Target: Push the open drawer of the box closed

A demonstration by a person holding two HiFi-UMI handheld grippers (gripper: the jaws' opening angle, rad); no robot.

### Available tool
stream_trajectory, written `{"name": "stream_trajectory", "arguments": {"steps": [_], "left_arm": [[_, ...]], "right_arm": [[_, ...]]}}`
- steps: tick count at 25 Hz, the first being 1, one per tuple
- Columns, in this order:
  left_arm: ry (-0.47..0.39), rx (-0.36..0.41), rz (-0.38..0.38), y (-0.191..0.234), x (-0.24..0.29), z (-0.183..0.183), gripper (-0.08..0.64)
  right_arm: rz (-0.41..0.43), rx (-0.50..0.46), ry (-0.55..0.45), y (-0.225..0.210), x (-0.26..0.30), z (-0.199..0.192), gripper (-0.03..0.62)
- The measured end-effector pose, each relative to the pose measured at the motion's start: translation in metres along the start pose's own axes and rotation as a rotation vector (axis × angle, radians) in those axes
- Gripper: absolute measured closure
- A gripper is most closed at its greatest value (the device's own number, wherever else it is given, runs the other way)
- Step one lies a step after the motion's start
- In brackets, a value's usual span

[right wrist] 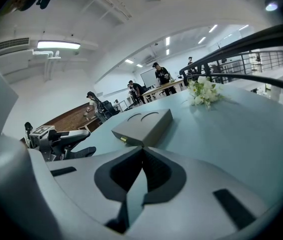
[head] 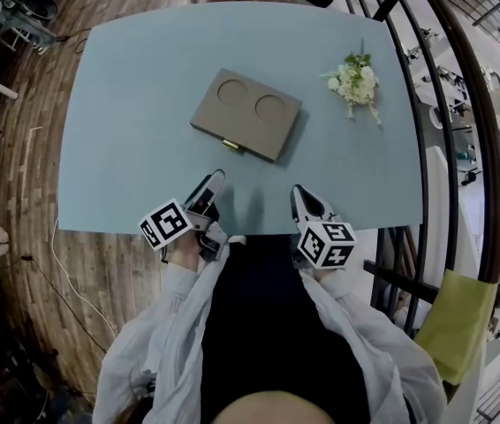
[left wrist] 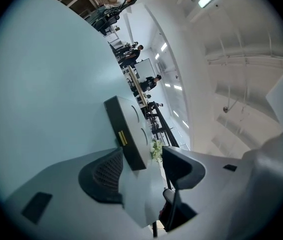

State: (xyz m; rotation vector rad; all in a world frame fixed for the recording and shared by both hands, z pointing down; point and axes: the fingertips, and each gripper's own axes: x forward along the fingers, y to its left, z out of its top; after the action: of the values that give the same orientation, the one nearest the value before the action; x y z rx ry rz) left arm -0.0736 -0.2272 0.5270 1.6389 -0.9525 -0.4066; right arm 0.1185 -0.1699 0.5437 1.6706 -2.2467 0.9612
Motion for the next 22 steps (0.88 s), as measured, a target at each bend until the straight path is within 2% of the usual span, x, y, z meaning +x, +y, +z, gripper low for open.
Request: {"name": "stream_trajectory", "arguments": {"steps": [14, 16, 20, 22], "left_arm": [[-0.008, 0.436, -0.057, -0.042, -0.034, 0.007, 0.296], [-0.011, 0.529, -0.051, -0.049, -0.039, 0.007, 0.298], [-0.017, 0.764, -0.047, -0.066, -0.045, 0.005, 0.304], [-0.012, 0.846, -0.053, -0.073, -0.045, 0.002, 0.305]], "right_arm": [[0.007, -0.019, -0.067, 0.016, -0.026, 0.000, 0.585], [0.005, -0.027, -0.079, 0.019, -0.029, 0.002, 0.586], [0.000, -0.032, -0.099, 0.018, -0.036, 0.007, 0.585], [-0.002, -0.033, -0.109, 0.017, -0.039, 0.010, 0.584]]}}
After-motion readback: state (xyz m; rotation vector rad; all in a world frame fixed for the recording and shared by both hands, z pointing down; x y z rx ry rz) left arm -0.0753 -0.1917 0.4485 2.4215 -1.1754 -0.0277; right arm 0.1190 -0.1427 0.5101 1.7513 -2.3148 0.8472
